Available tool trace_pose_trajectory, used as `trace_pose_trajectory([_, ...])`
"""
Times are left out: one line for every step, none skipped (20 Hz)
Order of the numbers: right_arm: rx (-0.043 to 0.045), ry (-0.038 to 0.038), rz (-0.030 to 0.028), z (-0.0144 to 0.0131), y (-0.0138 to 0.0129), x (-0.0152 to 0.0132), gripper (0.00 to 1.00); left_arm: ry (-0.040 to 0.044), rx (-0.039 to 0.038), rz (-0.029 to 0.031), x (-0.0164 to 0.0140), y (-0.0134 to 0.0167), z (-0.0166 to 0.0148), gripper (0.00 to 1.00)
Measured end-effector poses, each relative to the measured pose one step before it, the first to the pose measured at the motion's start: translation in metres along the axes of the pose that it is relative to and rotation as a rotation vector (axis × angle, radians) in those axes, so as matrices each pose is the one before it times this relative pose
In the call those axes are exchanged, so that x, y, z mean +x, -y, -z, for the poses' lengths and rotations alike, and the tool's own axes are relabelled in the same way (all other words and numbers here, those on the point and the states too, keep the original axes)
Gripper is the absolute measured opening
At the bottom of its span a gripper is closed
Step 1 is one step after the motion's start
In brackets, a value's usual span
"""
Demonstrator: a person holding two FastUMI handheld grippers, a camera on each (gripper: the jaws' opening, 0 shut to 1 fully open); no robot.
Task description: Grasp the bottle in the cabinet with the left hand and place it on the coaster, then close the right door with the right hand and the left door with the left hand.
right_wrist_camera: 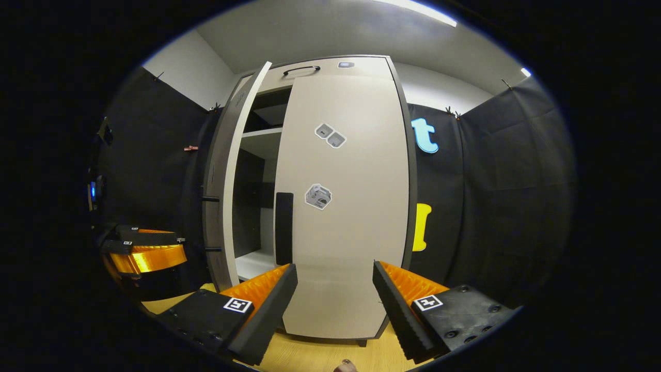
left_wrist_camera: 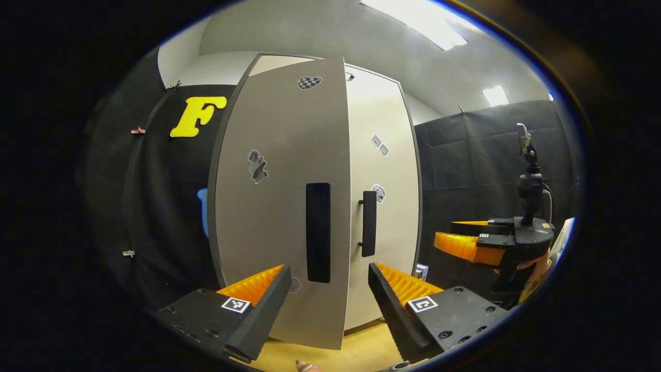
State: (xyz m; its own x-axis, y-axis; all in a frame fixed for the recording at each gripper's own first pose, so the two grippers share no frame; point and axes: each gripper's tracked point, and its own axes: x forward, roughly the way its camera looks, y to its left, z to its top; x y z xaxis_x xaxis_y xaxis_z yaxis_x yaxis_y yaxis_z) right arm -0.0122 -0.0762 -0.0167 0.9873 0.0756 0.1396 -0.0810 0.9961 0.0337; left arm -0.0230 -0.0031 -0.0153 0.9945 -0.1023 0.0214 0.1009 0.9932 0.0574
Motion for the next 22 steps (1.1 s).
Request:
trace_pose_trajectory([0.00333,-0.00132,-0.00448,-0.00054,-0.00237,-0.0015,0.98,-0.00268,0.00603,-0.00007,0.00044,0.00005,0.00027,0.95])
trace_pose_trajectory([0.00529,0.00089,-0.00354,-0.00081,-0.00194,-0.00063,0.97,-0.00352,0.00581,0.00073,-0.00112,0.00028,0.00128,0.95])
trace_pose_trajectory([0.00481,-0.00127,-0.00461,-0.00028,-0.00191,-0.00115,0.97,-0.00359,0.00509,0.00192,0.00026,0.00083,0.00067,0.95])
trace_pose_trajectory([0.0035,-0.00089,-0.0066,-0.0006,-0.00251,-0.00114,0.97,-0.00006,0.00011,-0.00023,0.00026,-0.0007,0.00128,0.95])
trace_pose_trajectory([0.00054,0.00168,-0.00477,-0.00106,-0.00182,-0.0013,0.97,-0.00047,-0.00774,0.00364,0.00113,0.00014,0.00004,0.95])
trace_pose_trajectory([-0.00386,0.0009,-0.00287,-0.00072,-0.00115,-0.00139,0.97,-0.00231,-0.01217,0.00394,0.00045,0.00102,0.00213,0.95])
trace_pose_trajectory([-0.00698,0.00122,-0.00425,-0.00059,-0.00146,-0.0006,0.97,-0.00126,-0.01257,0.00177,0.00014,0.00027,0.00089,0.95])
trace_pose_trajectory([-0.00651,0.00287,-0.00536,-0.0011,-0.00122,-0.00085,0.97,-0.00089,-0.00962,0.00029,0.00019,-0.00015,0.00096,0.95])
trace_pose_trajectory([-0.00423,0.00106,-0.00605,-0.00057,-0.00181,-0.00103,0.97,-0.0009,-0.00567,-0.00258,0.00137,-0.00193,-0.00099,0.95])
trace_pose_trajectory([-0.00098,0.00162,-0.0035,-0.00062,-0.00152,-0.00109,0.98,-0.00041,-0.00277,-0.00262,-0.00016,0.00039,0.00107,0.95])
trace_pose_trajectory([-0.00052,-0.00035,-0.00174,-0.00052,-0.00084,-0.0007,0.98,-0.00111,-0.00329,-0.00361,0.0003,-0.00063,-0.00006,0.95])
trace_pose_trajectory([-0.00088,0.00133,-0.00219,-0.00077,-0.00032,-0.00062,0.97,-0.00209,-0.00471,0.00131,-0.00047,0.00021,0.00161,0.95])
trace_pose_trajectory([-0.00017,0.0021,-0.00012,-0.00077,-0.00063,0.00036,0.97,-0.00038,-0.00442,0.00178,0.00089,0.00123,0.00104,0.95])
trace_pose_trajectory([0.00148,0.00362,-0.00023,-0.00099,-0.00032,0.00004,0.97,0.00169,-0.00127,-0.00103,-0.00023,-0.00069,-0.00038,0.95])
trace_pose_trajectory([0.00344,0.00122,-0.00145,-0.00094,-0.00018,-0.00073,0.97,0.00012,0.00102,-0.00195,0.00032,-0.0004,-0.00051,0.95])
trace_pose_trajectory([0.0058,-0.00072,-0.00383,-0.00024,-0.00077,-0.00004,0.97,0.00138,0.00134,-0.00182,-0.00004,-0.00053,0.00028,0.95])
trace_pose_trajectory([0.00761,0.00065,-0.00527,-0.00102,-0.00157,-0.00105,0.97,0.00152,-0.00181,0.00276,-0.00023,0.00101,-0.00048,0.95])
trace_pose_trajectory([0.00537,0.00265,-0.00338,-0.0013,-0.00071,-0.00042,0.97,0.002,-0.00381,0.00275,0.00022,0.00044,0.00037,0.95])
trace_pose_trajectory([0.00052,0.00215,-0.00097,-0.00079,0.00013,-0.00056,0.97,0.00209,-0.00322,0.00099,-0.00061,0.00084,-0.00056,0.95])
trace_pose_trajectory([-0.00332,0.00199,0.00071,-0.00046,0.00013,-0.00117,0.97,0.00099,-0.00037,-0.00094,0.0,-0.00079,0.00027,0.95])
trace_pose_trajectory([-0.00401,0.00029,0.00105,0.0007,0.00023,0.00074,0.97,0.00091,0.00227,-0.00291,-0.00008,-0.00116,-0.00065,0.95])
trace_pose_trajectory([-0.00332,-0.00155,-0.0001,0.00067,-0.00042,-0.00062,0.97,-0.00125,0.00335,-0.00288,0.00011,-0.00047,0.00099,0.95])
